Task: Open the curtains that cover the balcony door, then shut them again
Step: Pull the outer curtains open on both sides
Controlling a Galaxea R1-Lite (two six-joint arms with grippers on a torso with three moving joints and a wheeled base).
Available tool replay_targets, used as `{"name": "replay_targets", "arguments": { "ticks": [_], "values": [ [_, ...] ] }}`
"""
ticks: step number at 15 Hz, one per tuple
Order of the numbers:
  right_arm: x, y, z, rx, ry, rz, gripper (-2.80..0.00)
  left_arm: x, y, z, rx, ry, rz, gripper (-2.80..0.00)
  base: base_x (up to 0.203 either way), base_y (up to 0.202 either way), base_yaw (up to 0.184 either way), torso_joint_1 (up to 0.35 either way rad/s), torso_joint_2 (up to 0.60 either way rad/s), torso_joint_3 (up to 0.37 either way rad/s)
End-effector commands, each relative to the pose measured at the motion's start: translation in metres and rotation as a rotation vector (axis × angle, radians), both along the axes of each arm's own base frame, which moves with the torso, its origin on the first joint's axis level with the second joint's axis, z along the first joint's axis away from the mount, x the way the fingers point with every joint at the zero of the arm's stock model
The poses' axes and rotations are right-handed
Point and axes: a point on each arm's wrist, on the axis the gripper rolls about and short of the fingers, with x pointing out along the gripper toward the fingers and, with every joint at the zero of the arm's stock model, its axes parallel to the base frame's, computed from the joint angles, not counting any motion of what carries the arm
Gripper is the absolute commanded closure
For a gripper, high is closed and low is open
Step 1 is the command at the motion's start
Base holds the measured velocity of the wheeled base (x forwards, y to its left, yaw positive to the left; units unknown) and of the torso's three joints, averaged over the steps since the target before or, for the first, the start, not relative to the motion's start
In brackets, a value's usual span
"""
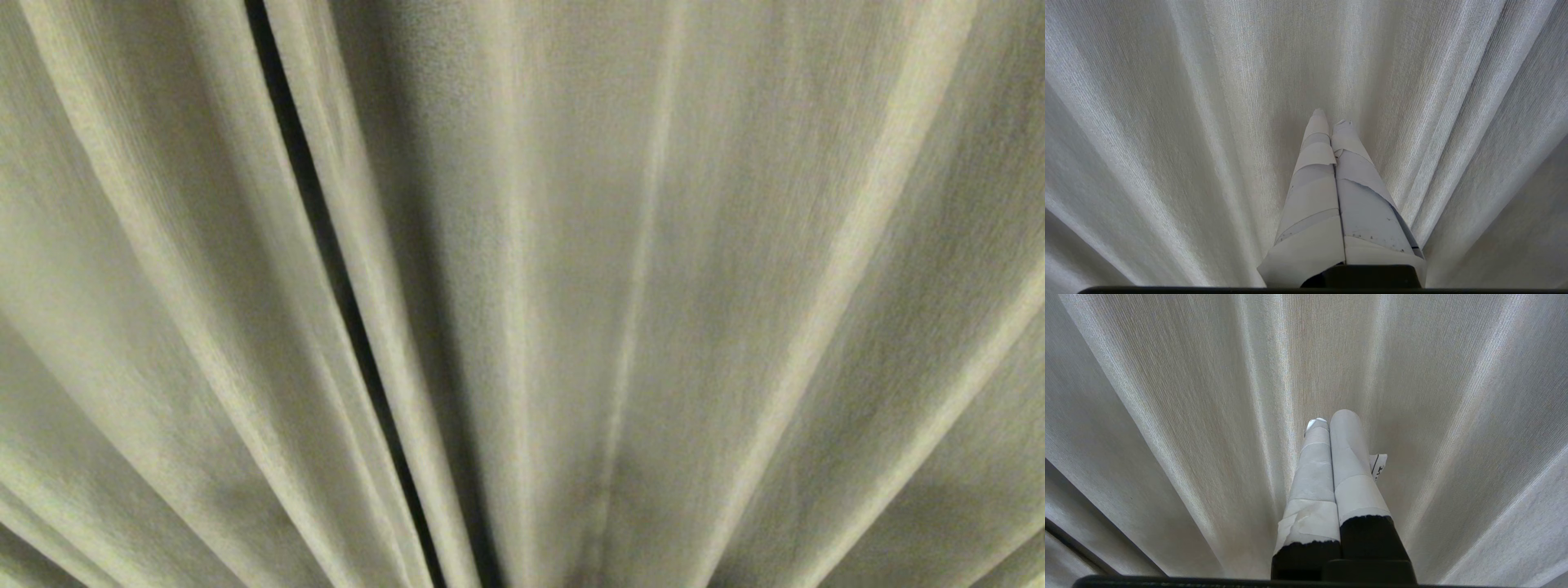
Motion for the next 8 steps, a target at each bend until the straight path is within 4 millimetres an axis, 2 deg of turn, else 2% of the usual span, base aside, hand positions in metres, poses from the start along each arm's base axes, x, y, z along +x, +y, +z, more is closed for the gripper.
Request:
{"name": "replay_targets", "arguments": {
  "ticks": [1,8],
  "values": [
    [0.0000,0.0000,-0.0001,0.000,0.001,-0.001,0.00,0.0000,0.0000,0.0001,0.000,-0.001,0.000,0.00,0.000,0.000,0.000,0.000,0.00,0.000],
    [-0.0002,0.0001,-0.0001,-0.024,0.006,0.005,0.00,0.0000,0.0000,0.0001,0.000,-0.001,0.000,0.00,0.000,0.000,0.000,0.000,0.00,0.000]
  ]
}}
